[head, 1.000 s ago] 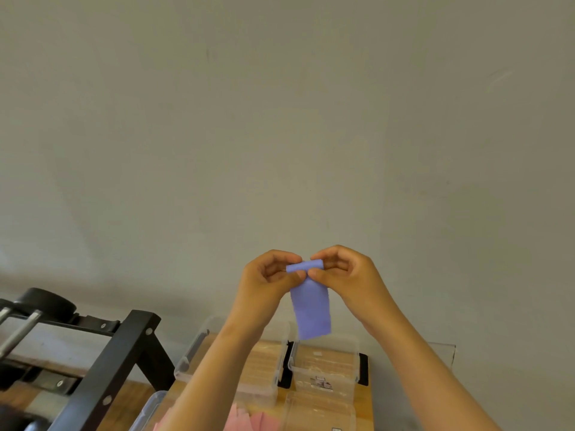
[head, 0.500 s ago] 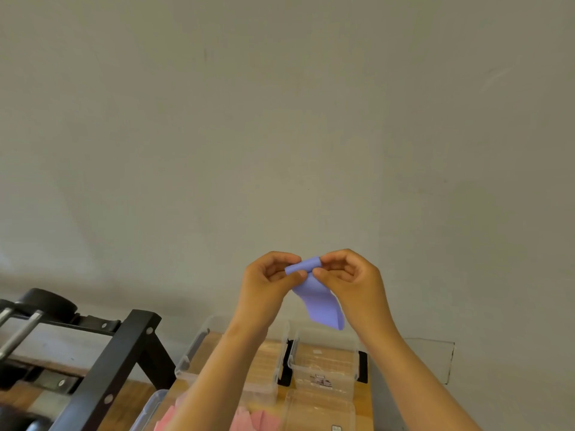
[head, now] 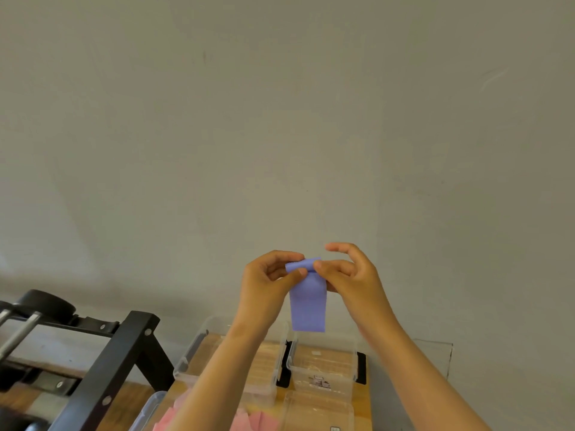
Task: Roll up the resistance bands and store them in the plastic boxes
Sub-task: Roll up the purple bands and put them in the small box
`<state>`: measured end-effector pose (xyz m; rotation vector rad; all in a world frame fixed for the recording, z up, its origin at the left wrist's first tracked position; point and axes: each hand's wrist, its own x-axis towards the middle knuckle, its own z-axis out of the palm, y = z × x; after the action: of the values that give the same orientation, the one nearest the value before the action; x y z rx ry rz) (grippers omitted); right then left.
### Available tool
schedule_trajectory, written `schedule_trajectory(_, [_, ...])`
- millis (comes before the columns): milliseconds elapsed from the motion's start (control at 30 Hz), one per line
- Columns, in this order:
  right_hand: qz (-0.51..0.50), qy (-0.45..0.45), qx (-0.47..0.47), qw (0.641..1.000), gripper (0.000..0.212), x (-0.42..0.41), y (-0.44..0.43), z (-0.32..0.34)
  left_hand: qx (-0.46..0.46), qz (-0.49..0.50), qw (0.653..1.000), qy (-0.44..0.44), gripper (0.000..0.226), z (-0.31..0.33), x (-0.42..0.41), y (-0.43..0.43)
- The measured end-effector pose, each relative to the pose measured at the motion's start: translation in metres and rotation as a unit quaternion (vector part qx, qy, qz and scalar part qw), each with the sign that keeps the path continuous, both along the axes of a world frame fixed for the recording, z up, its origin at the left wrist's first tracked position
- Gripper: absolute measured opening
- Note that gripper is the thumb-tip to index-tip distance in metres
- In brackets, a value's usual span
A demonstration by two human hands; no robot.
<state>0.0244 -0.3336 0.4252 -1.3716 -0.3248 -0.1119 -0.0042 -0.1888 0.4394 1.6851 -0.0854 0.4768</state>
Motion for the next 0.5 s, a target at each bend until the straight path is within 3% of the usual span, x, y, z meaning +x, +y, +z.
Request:
schedule_trajectory(233, [0.019, -0.041, -0.029, 0.999, 0.02, 0.005, -0.003, 0.005, -0.046, -0.073, 0.995, 0.045, 0.018, 0.001, -0.007, 0.0])
schedule_trajectory(400, [0.047, -0.045, -0.057, 0.996, 0.027, 0.006, -0.004, 0.001, -0.039, -0.044, 0.997, 0.052, 0.008, -0.001, -0.002, 0.007])
schedule_trajectory(500, [0.065, -0.007, -0.066, 0.996, 0.028, 0.008, -0.002, -0.002, -0.029, -0.036, 0.998, 0.048, 0.014, -0.003, 0.0, 0.011])
